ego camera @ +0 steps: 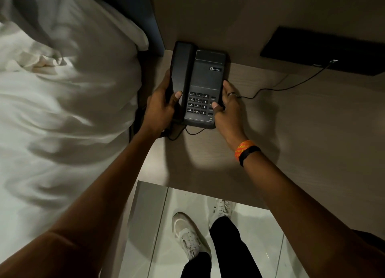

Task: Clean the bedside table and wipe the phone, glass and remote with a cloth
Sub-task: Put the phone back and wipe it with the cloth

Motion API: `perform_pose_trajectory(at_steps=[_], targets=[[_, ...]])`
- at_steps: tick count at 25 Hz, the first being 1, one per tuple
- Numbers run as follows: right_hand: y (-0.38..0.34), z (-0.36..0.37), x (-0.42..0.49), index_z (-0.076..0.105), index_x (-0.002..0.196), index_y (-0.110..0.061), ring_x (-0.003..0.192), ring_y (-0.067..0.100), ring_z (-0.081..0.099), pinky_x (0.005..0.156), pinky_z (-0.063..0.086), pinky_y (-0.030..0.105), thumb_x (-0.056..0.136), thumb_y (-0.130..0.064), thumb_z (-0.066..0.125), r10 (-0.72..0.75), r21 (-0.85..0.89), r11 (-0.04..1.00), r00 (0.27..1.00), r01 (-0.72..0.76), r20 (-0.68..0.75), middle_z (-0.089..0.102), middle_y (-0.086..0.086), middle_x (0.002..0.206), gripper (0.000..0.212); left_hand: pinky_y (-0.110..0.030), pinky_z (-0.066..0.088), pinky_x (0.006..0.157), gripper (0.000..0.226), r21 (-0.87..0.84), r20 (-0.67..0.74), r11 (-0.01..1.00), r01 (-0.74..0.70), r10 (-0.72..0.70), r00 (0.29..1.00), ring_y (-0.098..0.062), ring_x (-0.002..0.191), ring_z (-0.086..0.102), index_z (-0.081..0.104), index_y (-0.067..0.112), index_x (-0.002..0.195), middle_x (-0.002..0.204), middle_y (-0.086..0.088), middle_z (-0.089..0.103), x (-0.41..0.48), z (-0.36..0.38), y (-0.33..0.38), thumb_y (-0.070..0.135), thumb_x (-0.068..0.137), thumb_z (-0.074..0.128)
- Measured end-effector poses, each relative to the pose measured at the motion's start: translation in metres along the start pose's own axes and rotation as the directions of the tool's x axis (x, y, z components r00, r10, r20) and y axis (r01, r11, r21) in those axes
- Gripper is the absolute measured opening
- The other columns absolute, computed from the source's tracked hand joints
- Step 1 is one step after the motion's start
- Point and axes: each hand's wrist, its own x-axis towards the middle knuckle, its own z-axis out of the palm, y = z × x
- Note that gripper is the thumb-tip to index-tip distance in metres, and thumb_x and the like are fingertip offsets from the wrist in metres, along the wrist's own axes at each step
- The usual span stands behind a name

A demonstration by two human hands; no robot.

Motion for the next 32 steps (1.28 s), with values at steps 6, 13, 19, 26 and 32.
perform_pose_trajectory(at_steps=[6,13,19,26,32], targets=[[-0.005,-0.016,-0.009,0.031,0.16,-0.018,0.15,0.017,0.04,0.118,0.042,0.027,0.099,0.004,0.056,-0.101,-0.083,0.992,0.994,0.096,-0.051,0.04,0.005,0.163,0.069,-0.044,0.031,0.124,0.061,0.119,-0.105,0.991,0.059,-0.047,0.993,-0.026,0.15,0.036,0.024,0.012,0.16,0.161,-0.011,0.039,-0.01,0.011,0.006,0.019,0.106,0.051],[0.042,-0.083,-0.08,0.051,0.147,-0.003,0.14,0.031,0.053,0.118,0.044,0.052,0.102,-0.007,0.057,-0.421,-0.582,0.766,0.897,0.273,-0.132,0.053,0.02,0.152,0.045,-0.052,0.031,0.123,0.052,0.426,0.015,0.851,-0.306,0.332,0.943,-0.029,0.152,0.028,0.039,0.008,0.153,0.16,-0.017,0.037,-0.097,0.093,0.019,0.033,0.106,0.04],[0.105,-0.178,-0.155,0.042,0.154,-0.003,0.15,0.038,0.039,0.119,0.037,0.055,0.102,-0.022,0.057,-0.352,-0.865,0.501,0.914,0.002,-0.201,0.038,0.021,0.162,0.057,-0.051,0.01,0.129,0.063,0.48,0.559,0.649,-0.591,0.294,0.776,-0.03,0.159,0.004,0.019,0.015,0.162,0.172,-0.009,0.009,-0.146,0.205,0.04,0.04,0.104,0.019],[0.131,-0.317,-0.282,0.027,0.161,-0.014,0.16,0.034,0.012,0.13,0.012,0.053,0.106,-0.039,0.044,-0.287,-0.778,0.493,0.771,-0.389,-0.568,0.014,0.016,0.172,0.063,-0.057,0.012,0.127,0.064,0.348,0.724,0.39,-0.853,0.466,0.508,-0.038,0.156,0.017,0.033,0.005,0.157,0.167,-0.018,0.025,-0.201,0.315,0.114,0.045,0.107,0.033],[0.166,-0.409,-0.419,0.03,0.16,-0.015,0.155,0.034,0.023,0.126,0.017,0.058,0.106,-0.041,0.034,-0.143,-0.523,0.548,0.543,-0.653,-0.828,0.021,0.011,0.17,0.059,-0.056,0.015,0.126,0.07,-0.035,0.802,0.16,-0.986,0.593,0.067,-0.036,0.158,0.009,0.021,0.012,0.161,0.17,-0.015,0.018,-0.296,0.404,0.187,0.049,0.104,0.037]])
